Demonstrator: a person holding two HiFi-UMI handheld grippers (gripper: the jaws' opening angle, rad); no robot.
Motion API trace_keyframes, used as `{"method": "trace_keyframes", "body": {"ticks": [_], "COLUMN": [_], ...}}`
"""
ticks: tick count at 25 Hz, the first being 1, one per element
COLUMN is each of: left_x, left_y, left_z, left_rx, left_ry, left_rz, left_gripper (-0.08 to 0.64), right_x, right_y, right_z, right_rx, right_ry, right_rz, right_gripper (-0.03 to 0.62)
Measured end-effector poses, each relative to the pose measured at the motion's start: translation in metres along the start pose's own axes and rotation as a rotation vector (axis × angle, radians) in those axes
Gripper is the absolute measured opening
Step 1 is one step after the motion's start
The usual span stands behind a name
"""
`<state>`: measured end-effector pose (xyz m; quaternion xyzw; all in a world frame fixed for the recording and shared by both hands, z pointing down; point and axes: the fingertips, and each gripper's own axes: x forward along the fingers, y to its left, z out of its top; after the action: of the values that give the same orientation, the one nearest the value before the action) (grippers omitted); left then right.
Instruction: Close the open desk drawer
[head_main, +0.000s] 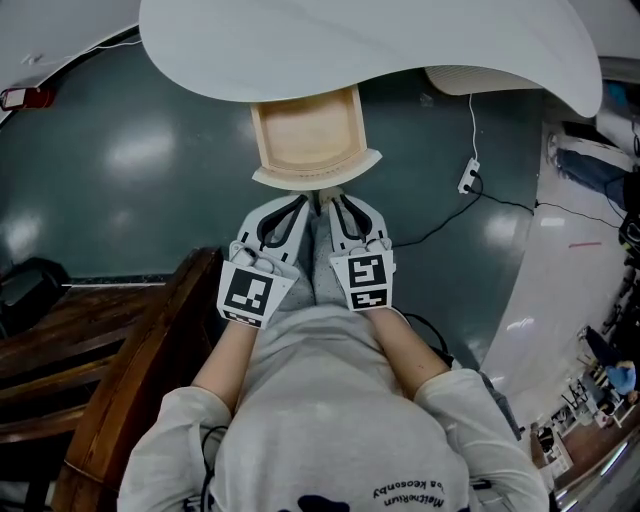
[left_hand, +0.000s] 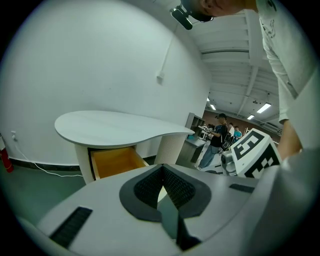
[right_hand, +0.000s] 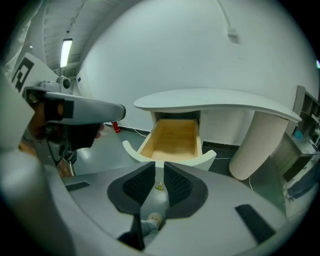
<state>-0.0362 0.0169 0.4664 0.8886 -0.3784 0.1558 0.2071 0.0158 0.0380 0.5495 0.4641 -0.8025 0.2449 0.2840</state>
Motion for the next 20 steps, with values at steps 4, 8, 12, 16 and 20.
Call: {"method": "trace_keyframes", "body": {"ticks": [4,8,12,16,20], "left_x": [0.004,0.007,0.010,0.013,0.016], "left_y": [0.000,0.004,0.007,0.010,0.011], "left_z": [-0.007,-0.012,-0.017,-0.024,-0.031], "left_rx": [-0.022,-0.027,-0.038,-0.029,-0.034], "left_ry": [0.011,0.019,0.027,0.036,0.047], "left_rz": [-0.002,-0.004,0.000,-0.002,-0.010], "left_gripper": [0.009,0.009,0.009,0.009,0.009], "right_x": [0.015,0.032,0.046,0.059,0.071], "right_y": [-0.002,0.001,-0.001,-0.003,-0.005], "right_z": [-0.011,-0.023,-0.037,-0.050,-0.063], "right_rx": [0.006,0.003,-0.006,-0.006,0.018], "right_ry": [0.037,0.069,0.106,0.136,0.163], "right_rz": [0.003,0.020,0.034,0.043,0.055], "right_gripper": [0.058,0.066,0.077,0.092,0.101]}}
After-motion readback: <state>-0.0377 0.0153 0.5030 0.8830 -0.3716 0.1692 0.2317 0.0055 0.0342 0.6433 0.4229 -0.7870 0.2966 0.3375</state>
